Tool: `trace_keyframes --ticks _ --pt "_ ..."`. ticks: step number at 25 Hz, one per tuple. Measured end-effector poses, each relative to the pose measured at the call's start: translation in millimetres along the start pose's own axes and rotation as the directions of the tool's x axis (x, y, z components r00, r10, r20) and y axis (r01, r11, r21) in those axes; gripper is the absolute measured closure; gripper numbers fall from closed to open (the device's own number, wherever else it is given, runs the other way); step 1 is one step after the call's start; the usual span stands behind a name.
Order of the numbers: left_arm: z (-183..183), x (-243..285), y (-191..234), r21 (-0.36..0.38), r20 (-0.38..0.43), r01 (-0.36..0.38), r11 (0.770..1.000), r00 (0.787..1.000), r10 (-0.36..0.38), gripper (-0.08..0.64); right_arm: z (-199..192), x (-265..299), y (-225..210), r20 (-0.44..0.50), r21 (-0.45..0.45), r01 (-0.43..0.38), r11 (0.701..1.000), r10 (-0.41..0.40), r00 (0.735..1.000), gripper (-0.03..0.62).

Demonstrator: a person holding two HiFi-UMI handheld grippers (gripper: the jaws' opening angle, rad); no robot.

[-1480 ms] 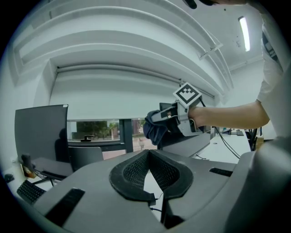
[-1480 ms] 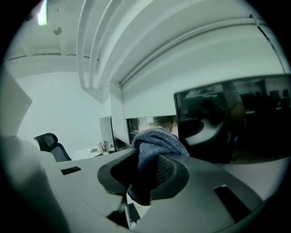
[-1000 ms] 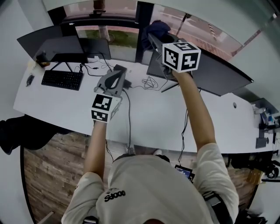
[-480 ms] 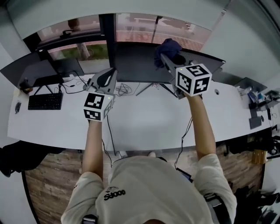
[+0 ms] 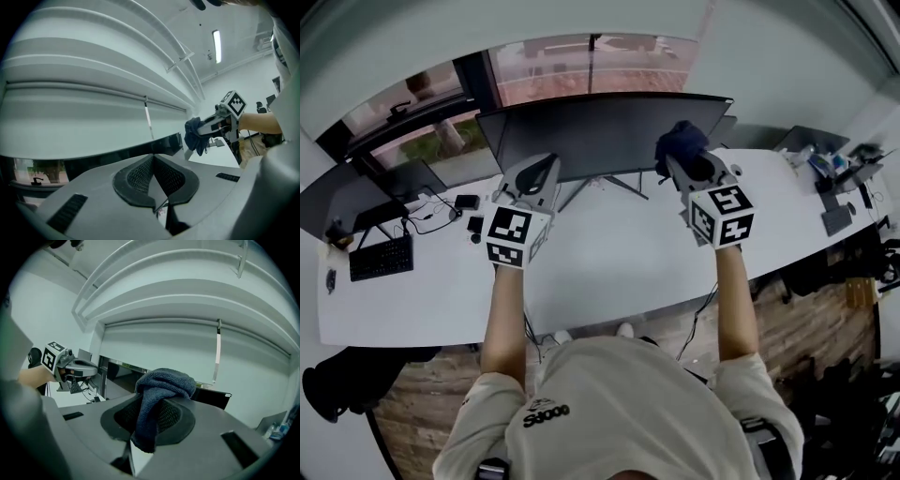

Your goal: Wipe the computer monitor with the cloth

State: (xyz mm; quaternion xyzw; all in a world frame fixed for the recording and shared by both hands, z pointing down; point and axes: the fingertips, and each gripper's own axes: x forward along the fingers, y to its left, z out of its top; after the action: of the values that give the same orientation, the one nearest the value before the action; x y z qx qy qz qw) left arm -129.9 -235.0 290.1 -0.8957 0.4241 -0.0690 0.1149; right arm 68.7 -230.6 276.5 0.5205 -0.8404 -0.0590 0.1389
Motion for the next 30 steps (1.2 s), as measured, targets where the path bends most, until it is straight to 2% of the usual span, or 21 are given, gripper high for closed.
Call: trace_keyframes --ticks 4,11,19,30 --pt "5.2 8.1 -21.5 0.009 0.004 0.036 0.999 0.999 -0.036 0.548 -12.2 -23.5 2.5 -0.003 -0.011 0.018 1.0 -0.018 1.0 0.535" --pt "13.1 7.5 -46.6 0.077 -0.001 0.07 0.995 0.998 -0.07 0.548 -18.0 -30.3 25.1 -0.011 -0.066 -0.028 0.997 0.027 1.0 0.535" --pt "10.8 4.6 -58.1 0.072 -0.005 0.09 0.993 0.996 -0.09 0.548 -27.8 -27.3 33.4 -0.006 -0.026 -0.025 0.999 0.025 1.0 0.535" --pt "1.8 8.2 -57.2 0.066 -0.019 0.099 0.993 0.995 -0.098 0.548 -35.2 -19.0 41.3 -0.025 -0.034 -0.045 0.998 0.044 0.999 0.535"
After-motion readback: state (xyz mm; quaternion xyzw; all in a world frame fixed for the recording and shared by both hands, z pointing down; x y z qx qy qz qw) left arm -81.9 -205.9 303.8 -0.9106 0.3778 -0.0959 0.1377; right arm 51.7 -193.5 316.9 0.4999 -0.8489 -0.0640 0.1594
